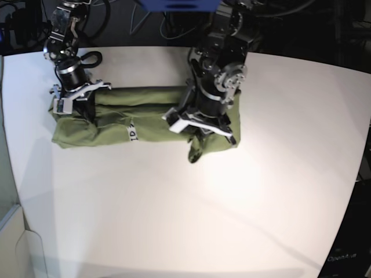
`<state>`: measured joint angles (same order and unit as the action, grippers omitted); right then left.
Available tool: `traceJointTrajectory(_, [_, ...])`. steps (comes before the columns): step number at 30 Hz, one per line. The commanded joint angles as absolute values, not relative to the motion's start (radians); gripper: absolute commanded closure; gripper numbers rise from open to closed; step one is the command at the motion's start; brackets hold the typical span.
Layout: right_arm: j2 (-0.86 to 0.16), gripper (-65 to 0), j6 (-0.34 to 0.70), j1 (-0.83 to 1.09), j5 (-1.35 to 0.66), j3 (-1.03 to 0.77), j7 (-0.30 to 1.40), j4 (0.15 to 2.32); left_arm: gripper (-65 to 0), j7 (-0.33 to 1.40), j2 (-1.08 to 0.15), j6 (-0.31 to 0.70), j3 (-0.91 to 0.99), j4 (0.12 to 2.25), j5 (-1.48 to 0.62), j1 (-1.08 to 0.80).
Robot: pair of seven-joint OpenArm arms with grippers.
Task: Fold the T-shirt properly
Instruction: 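Lift the strip end with the left gripper and carry it toward the right gripper, then lay the carried end onto the strip's middle with the left gripper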
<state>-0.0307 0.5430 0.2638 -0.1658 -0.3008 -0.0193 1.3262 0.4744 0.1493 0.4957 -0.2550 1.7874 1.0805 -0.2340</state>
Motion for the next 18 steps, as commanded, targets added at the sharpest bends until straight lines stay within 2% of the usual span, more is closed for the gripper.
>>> traceJointTrajectory(1, [-0.035, 0.0, 0.536, 0.269, -0.142, -0.302, 0.024, 1.328, -1.9, 0.456, 0.157, 0.452, -0.274, 1.79, 1.093, -0.226])
traceJointTrajectory(8, [-0.035, 0.0, 0.536, 0.275, -0.142, -0.302, 0.024, 1.328, -1.9, 0.467, 0.157, 0.377, -0.332, 1.771, 1.092, -0.232])
traceJointTrajectory(12, [-0.035, 0.0, 0.536, 0.277, -0.142, -0.302, 0.024, 1.328, -1.8, 0.536, 0.157, 0.375, -0.407, 1.771, 1.09, -0.231])
traceJointTrajectory(18, [-0.035, 0.0, 0.536, 0.288, -0.142, -0.302, 0.024, 1.33, -1.8, 0.549, 0.157, 0.369, -0.45, 1.759, 1.089, -0.231])
